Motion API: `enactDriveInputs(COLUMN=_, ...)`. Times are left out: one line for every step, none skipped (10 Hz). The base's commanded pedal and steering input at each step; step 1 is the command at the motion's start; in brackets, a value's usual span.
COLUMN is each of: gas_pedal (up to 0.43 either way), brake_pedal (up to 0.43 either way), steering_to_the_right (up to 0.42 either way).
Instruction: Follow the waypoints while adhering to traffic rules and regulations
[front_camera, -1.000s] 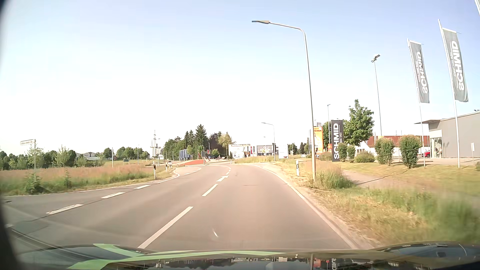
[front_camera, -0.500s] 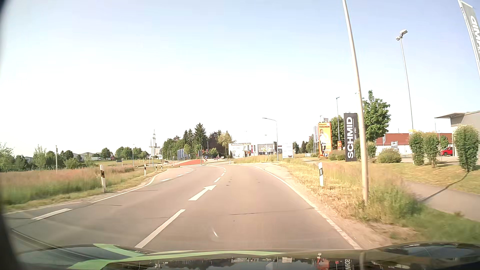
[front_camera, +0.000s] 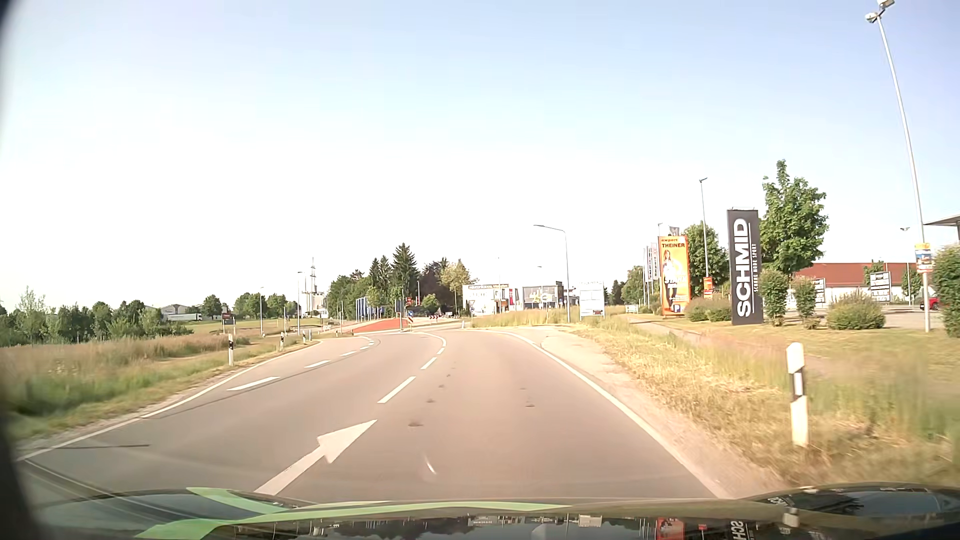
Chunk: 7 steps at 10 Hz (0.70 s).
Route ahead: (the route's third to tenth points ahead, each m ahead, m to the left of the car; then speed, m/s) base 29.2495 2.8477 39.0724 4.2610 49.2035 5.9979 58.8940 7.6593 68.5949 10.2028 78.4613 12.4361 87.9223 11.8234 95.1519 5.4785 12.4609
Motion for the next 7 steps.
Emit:
enactDriveInputs(gas_pedal=0.028, brake_pedal=0.0, steering_to_the_right=-0.016)
enactDriveInputs(gas_pedal=0.087, brake_pedal=0.0, steering_to_the_right=-0.017)
enactDriveInputs(gas_pedal=0.087, brake_pedal=0.0, steering_to_the_right=-0.024)
enactDriveInputs(gas_pedal=0.087, brake_pedal=0.0, steering_to_the_right=-0.026)
enactDriveInputs(gas_pedal=0.098, brake_pedal=0.0, steering_to_the_right=-0.027)
enactDriveInputs(gas_pedal=0.098, brake_pedal=0.0, steering_to_the_right=-0.028)
enactDriveInputs(gas_pedal=0.098, brake_pedal=0.0, steering_to_the_right=-0.028)
